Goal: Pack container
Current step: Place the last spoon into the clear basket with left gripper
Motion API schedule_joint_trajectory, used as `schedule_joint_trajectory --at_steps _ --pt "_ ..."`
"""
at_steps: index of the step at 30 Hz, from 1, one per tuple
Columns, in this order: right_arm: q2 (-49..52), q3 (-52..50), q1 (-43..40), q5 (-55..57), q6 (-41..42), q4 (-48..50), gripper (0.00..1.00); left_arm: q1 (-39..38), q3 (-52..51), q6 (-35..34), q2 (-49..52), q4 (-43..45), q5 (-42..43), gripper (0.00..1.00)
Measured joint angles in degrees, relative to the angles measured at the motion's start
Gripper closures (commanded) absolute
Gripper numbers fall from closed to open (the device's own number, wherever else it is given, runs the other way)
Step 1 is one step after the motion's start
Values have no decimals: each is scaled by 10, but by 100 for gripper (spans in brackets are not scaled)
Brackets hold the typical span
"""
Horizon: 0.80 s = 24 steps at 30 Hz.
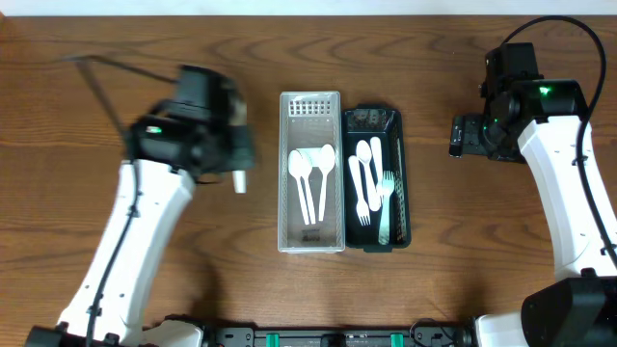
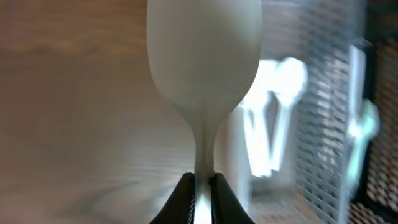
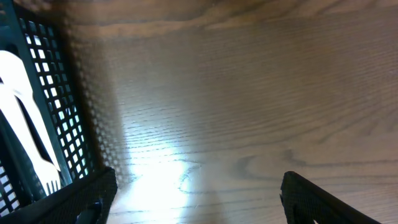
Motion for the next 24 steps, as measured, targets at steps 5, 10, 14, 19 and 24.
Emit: schedule_joint_trajectory --at_steps 5,10,14,19,24 --pt "0 0 0 0 0 0 12 -90 0 -11 24 38 1 92" --pt "0 0 0 0 0 0 12 -134 0 -22 82 63 1 92" --pt "0 0 0 0 0 0 12 -144 0 -31 148 81 0 91" --pt "0 0 0 0 0 0 12 -144 0 -34 213 91 0 83" --pt "0 0 0 0 0 3 12 -144 0 -32 221 116 0 55"
